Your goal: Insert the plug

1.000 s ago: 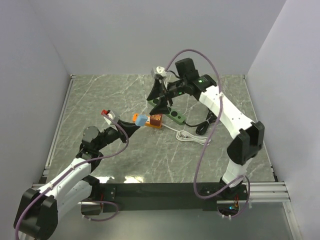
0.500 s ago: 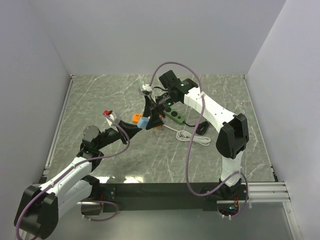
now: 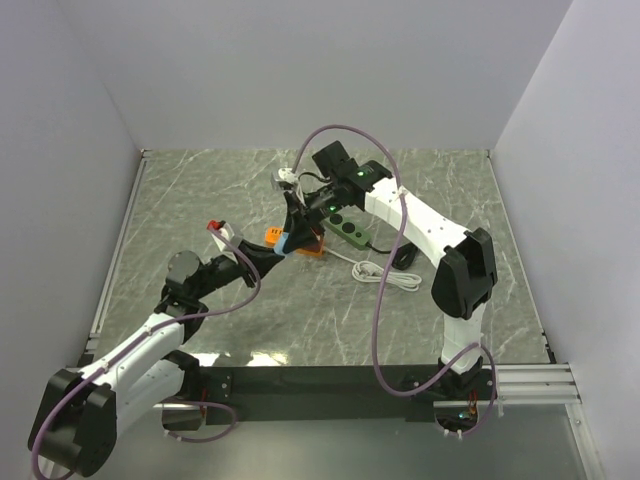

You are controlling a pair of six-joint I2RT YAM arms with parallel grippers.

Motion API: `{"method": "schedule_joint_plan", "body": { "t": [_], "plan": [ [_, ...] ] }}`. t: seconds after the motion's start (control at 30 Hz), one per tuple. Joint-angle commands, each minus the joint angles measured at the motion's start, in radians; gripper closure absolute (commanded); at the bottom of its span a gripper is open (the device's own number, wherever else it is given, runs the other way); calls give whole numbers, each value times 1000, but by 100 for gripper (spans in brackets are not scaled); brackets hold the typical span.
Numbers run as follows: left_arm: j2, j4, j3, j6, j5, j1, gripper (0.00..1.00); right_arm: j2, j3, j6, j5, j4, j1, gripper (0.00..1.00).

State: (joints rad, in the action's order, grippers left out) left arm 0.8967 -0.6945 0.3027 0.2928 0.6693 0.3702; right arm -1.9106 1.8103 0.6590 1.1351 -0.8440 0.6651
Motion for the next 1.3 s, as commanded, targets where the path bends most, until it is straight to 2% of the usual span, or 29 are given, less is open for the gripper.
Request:
{"method": "schedule_joint_plan", "body": {
  "t": [0.0,0.03,0.07,0.1,0.13,0.27,0.5,0.63,0.77,1.1,1.27],
  "plan": [
    [-4,-10,42,-23,-66,7,76,59,-11,-94,-93,127,-7,100],
    [-2,-1,47,-20,-115,6,47,61,-6,-131,-147,146,-15,100],
    [-1,18,47,-17,-137,6,31,62,1,-139,-167,164,-24,100],
    [1,27,47,-14,-157,7,21,61,10,-153,-194,174,-41,100],
    [4,35,50,-12,-199,6,18,56,30,-188,-274,184,-47,100],
    [10,88,64,-6,-330,4,19,-65,165,-208,-466,111,-50,100],
    [-108,130,19,42,-522,-11,16,-306,409,-219,-602,-1,-45,100],
    [-159,136,-7,57,-534,-24,14,-380,483,-197,-643,-50,-27,100],
    [-179,133,-13,68,-527,-40,14,-390,455,-185,-682,-49,-10,100],
    [-104,116,-4,94,-510,-66,13,-492,518,-168,-745,-121,41,100],
    [-105,104,-8,100,-496,-76,13,-499,495,-174,-762,-116,45,100]
  ]
}}
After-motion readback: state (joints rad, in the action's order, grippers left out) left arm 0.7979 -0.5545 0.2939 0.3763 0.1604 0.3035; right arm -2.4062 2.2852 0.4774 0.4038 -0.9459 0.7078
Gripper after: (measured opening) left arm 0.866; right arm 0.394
